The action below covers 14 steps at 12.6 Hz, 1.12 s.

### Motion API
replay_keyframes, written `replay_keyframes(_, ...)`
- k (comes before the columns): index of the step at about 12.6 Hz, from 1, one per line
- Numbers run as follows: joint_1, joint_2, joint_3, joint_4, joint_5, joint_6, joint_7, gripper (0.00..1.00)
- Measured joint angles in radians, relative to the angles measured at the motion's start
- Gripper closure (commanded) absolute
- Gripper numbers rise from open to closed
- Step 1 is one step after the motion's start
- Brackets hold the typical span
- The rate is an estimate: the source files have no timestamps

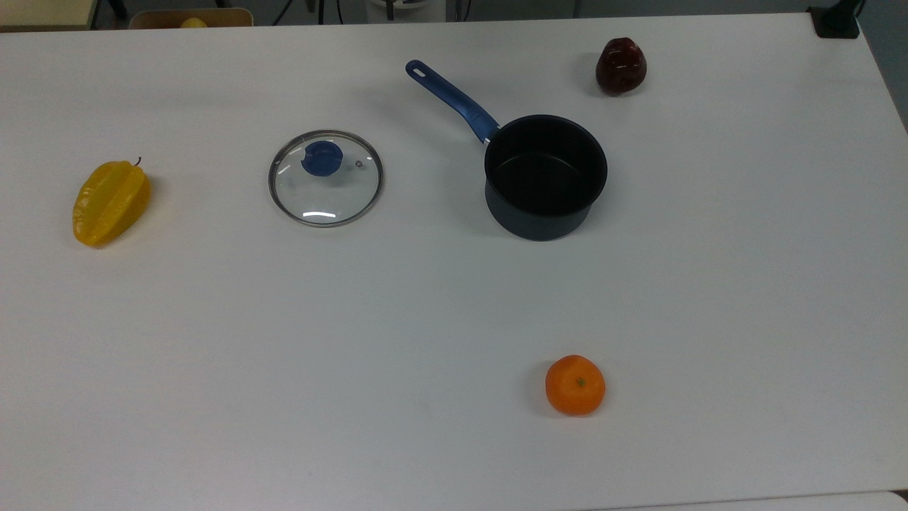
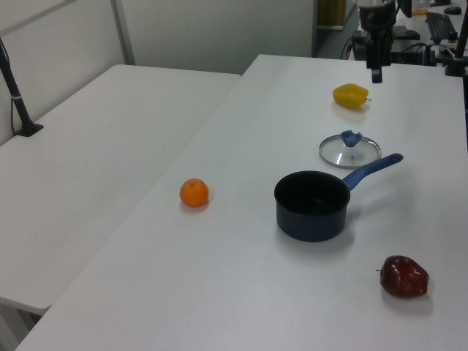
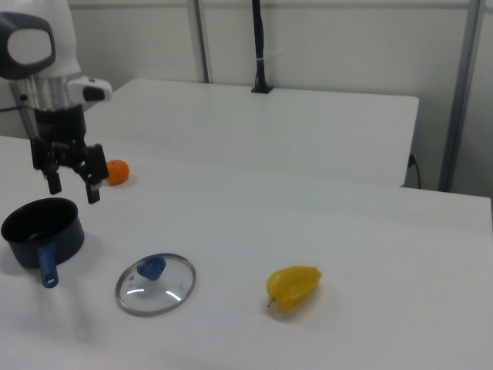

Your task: Close lid

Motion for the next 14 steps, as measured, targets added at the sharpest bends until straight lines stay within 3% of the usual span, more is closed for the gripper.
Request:
replay_keyframes(4, -0.001, -0.015, 0.000, -0.137, 0.005, 0.106, 0.000, 0.00)
replay_keyframes(9, -0.066, -0.017, -0.005, -0.359, 0.004, 0.519, -0.008, 0.00)
replay_keyframes(14, -0.131, 0.055, -0.006, -0.440, 0.003, 0.766, -0.198, 0.00)
